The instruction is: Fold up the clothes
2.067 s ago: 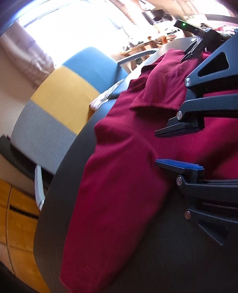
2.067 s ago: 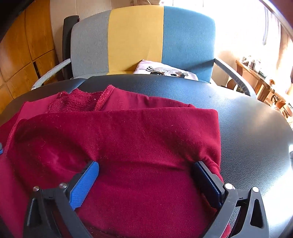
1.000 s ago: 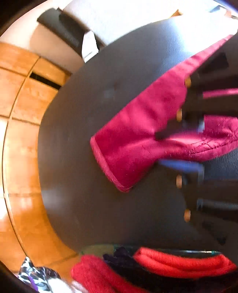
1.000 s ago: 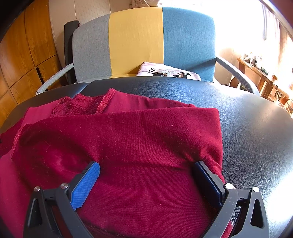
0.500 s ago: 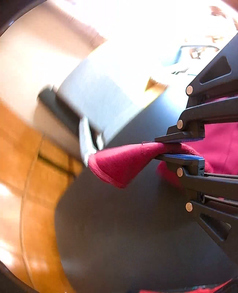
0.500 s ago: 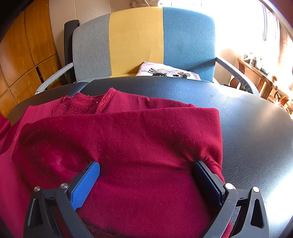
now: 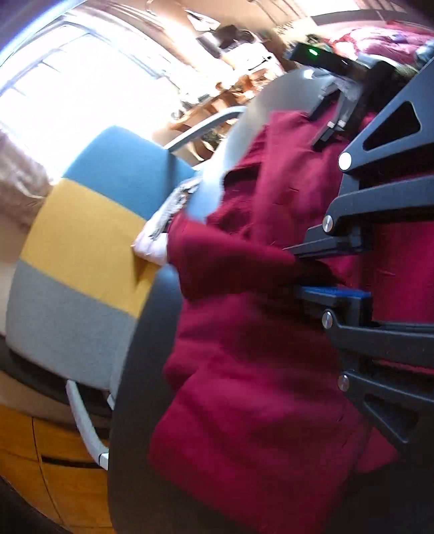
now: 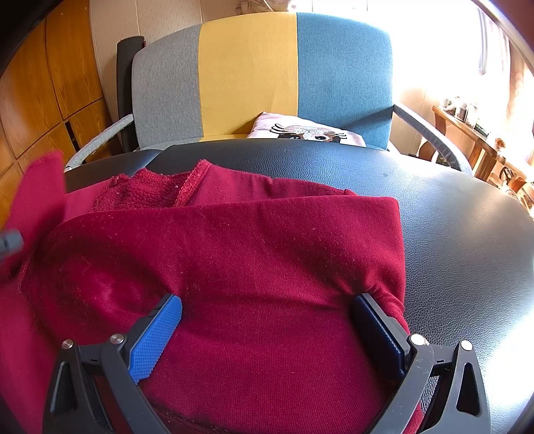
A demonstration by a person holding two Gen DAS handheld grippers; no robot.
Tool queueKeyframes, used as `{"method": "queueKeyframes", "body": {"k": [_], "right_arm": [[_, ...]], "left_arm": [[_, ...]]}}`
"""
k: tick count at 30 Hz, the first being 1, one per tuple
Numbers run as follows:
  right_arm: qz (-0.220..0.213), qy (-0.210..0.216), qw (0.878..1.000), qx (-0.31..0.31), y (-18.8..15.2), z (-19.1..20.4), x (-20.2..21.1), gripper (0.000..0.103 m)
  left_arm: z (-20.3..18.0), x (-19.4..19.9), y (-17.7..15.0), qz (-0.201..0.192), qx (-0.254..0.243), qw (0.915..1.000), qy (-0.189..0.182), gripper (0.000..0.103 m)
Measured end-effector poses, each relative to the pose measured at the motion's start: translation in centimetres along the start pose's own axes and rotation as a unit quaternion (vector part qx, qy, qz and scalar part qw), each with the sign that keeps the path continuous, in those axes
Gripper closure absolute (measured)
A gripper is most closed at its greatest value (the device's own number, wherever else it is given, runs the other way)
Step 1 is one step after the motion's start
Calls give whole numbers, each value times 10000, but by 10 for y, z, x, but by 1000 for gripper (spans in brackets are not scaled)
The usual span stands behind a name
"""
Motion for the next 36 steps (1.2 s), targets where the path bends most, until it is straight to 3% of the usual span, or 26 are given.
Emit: {"method": "queueKeyframes", "body": {"k": [13,20,22,24,29,32,34,36], "right_arm": [[97,-40,9999,34,0,2,-2,0],[265,49,9996,-55,6,0,2,0],[92,480,9977,-463,13,2,21,2],[-79,1338,9858,-1013,15,9,43,2],[293,3134,9262,-2077,-5,44,63,2],[562,3687,8951,-2441,-15,68,63,2],[676,3855,8856,-2498,-19,85,62,2],[745,3901,8868,-2364,-20,102,62,3]], "left_arm": [[18,56,-61,-503,-394,9979,-67,79],[-23,53,-84,-80,-1472,9887,-271,75],[-22,48,-84,-29,-1518,9878,-333,72],[-20,50,-86,-46,-1447,9887,-397,71],[-19,58,-94,-134,-1317,9898,-517,64],[-22,61,-93,-221,-1316,9895,-560,61],[-23,67,-94,-269,-1285,9895,-604,60],[-25,73,-94,-320,-1236,9896,-658,59]]}}
Point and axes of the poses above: each gripper's, at about its wrist camera, not at the fingertips, and x roughly against the way its jaws point, z to its left, y to its top, the point moved 6 cm from there along -x, roughly the way its jaws point, and after that the axes turned 3 degrees about -z, right-handed, at the moved point
